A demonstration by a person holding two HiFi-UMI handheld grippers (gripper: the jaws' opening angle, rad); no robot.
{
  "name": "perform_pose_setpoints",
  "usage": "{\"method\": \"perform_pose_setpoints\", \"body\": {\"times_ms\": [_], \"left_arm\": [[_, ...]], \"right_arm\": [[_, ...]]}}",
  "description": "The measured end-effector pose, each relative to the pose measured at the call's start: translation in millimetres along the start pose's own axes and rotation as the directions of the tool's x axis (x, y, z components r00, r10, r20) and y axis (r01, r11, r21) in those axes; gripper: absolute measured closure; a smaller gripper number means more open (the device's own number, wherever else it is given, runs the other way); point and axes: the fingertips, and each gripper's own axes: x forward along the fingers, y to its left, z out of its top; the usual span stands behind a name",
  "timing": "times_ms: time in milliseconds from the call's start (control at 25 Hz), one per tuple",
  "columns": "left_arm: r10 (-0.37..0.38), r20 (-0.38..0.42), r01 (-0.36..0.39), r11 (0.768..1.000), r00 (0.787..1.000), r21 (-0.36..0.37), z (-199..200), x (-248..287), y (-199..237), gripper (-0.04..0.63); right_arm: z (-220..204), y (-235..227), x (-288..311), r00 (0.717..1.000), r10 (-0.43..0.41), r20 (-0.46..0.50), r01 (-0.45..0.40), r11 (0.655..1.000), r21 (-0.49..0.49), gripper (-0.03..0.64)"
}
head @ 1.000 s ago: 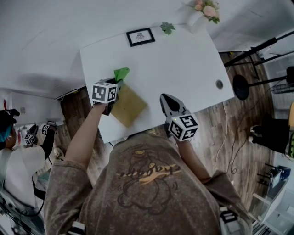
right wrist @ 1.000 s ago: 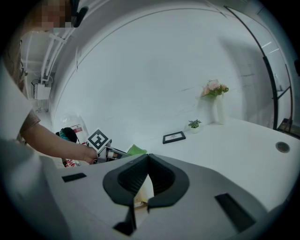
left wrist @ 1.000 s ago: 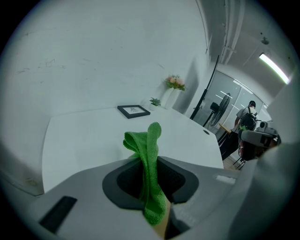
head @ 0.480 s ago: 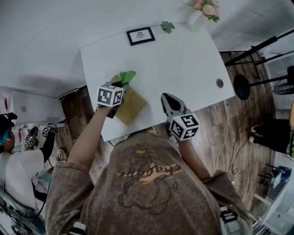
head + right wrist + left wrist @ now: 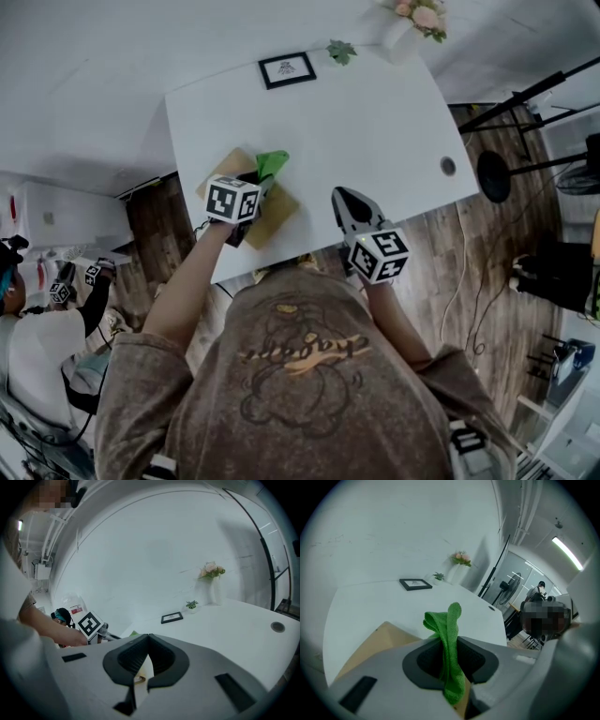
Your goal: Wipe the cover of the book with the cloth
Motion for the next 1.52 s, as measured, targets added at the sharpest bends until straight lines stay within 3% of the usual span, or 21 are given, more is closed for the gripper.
{"method": "perform_pose_setpoints", "body": {"times_ms": [880,1240,1520], "left_arm": [[-0.123,-0.016,0.122,0.991,0.992,-0.052,-34,4,-81,0.528],[-0.226,0.009,0.224,0.957,0.974,-0.185,-42,-8,-100,0.528],[-0.159,0.102,0.181,0.949,0.982,-0.257,-37,-44,-66,0.528]], "right_arm": [[-1,-2,-24,1.000,0.001,0.013,-0.001,1.000,0.001,0.615],[-1,3,-21,1.000,0.024,0.009,-0.024,1.000,-0.008,0.615],[0,17,-2,0.998,0.070,-0.008,-0.070,0.997,-0.021,0.615]]}}
